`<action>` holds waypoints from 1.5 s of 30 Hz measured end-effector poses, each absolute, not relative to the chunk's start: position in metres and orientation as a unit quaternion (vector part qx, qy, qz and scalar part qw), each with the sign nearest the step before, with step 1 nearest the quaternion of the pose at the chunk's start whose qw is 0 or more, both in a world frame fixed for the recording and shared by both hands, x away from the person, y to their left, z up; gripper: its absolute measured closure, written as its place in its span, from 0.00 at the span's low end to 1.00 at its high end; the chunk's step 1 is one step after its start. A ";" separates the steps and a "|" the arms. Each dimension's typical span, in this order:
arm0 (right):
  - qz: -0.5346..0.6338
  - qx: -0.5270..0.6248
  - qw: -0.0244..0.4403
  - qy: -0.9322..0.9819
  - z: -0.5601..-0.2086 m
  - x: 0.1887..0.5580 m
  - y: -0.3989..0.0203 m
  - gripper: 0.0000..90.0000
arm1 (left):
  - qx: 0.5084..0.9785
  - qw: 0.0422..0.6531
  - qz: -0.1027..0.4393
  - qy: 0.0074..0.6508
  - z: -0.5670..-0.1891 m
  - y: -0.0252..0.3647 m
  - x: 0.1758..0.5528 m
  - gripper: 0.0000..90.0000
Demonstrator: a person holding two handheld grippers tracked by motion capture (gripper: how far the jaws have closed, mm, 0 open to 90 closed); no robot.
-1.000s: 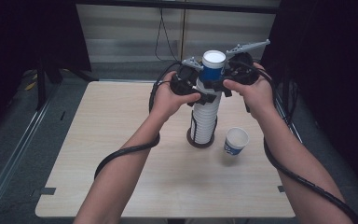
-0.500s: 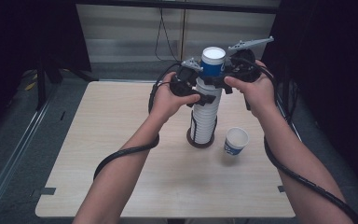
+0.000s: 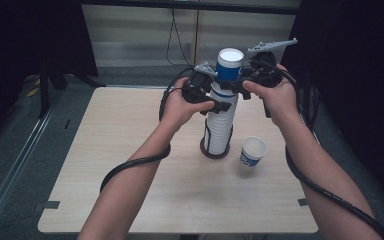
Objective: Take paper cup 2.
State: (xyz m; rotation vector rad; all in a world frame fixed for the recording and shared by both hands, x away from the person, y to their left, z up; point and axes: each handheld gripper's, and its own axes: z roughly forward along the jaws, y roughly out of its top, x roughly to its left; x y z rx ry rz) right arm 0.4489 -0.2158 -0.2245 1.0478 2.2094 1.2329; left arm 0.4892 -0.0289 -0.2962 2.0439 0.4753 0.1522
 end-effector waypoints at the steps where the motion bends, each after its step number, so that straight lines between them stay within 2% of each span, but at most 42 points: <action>1: 0.442 0.375 0.200 0.790 -0.224 0.449 -0.216 0.26 | 0.843 0.496 0.062 0.197 -0.296 -0.029 0.489 0.16; 17: 0.452 0.372 0.207 0.784 -0.211 0.446 -0.219 0.26 | 0.836 0.505 0.052 0.208 -0.299 -0.025 0.489 0.17; 45: 0.476 0.374 0.228 0.762 -0.186 0.439 -0.228 0.26 | 0.844 0.487 0.046 0.221 -0.310 -0.009 0.484 0.18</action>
